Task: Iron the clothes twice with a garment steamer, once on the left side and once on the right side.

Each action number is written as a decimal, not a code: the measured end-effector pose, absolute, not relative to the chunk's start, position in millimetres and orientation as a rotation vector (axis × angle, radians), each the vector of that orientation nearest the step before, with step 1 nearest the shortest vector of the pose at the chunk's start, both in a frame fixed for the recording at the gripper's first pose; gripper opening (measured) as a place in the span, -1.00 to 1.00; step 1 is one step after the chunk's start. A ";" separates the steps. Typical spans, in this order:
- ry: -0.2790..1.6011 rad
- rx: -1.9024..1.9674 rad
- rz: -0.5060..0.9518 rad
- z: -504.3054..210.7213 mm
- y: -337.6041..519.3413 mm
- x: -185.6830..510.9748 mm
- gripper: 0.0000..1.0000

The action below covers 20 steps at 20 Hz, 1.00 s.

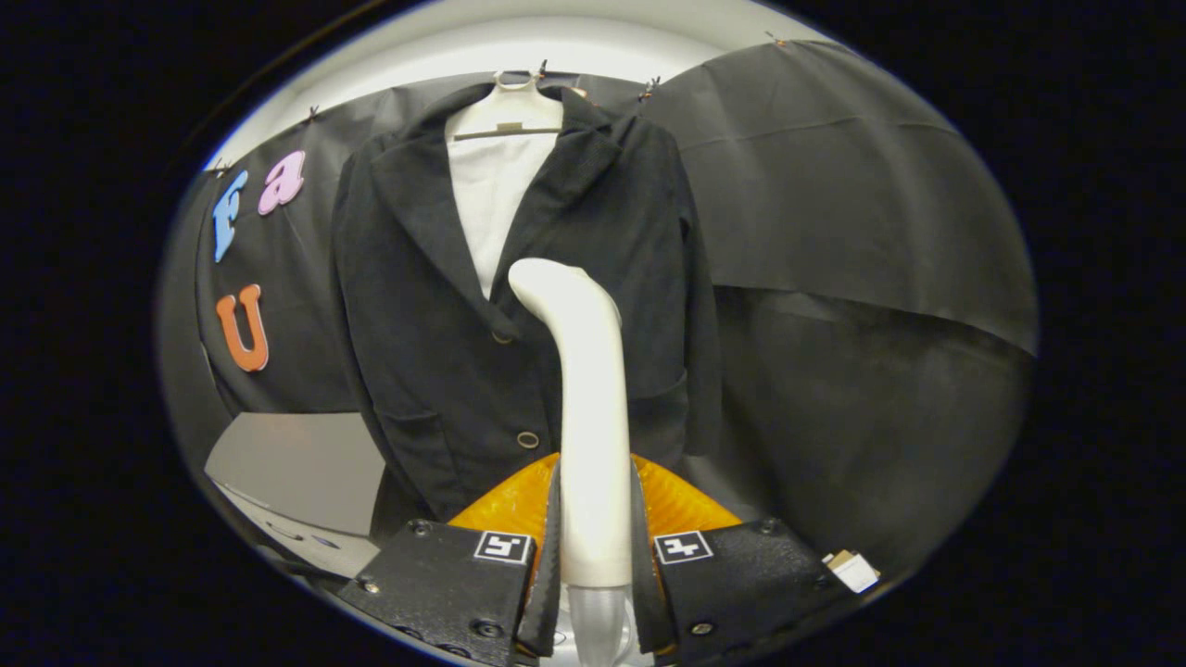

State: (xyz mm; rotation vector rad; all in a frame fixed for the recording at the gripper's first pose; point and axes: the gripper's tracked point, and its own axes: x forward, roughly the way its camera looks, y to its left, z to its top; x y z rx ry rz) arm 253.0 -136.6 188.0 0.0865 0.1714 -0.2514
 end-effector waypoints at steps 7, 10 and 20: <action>0.227 0.068 -0.249 150.1 -136.1 253.6 -0.29; 0.249 0.062 -0.250 137.0 -136.9 254.4 -0.29; 0.337 0.052 -0.251 89.2 -140.3 255.9 -0.29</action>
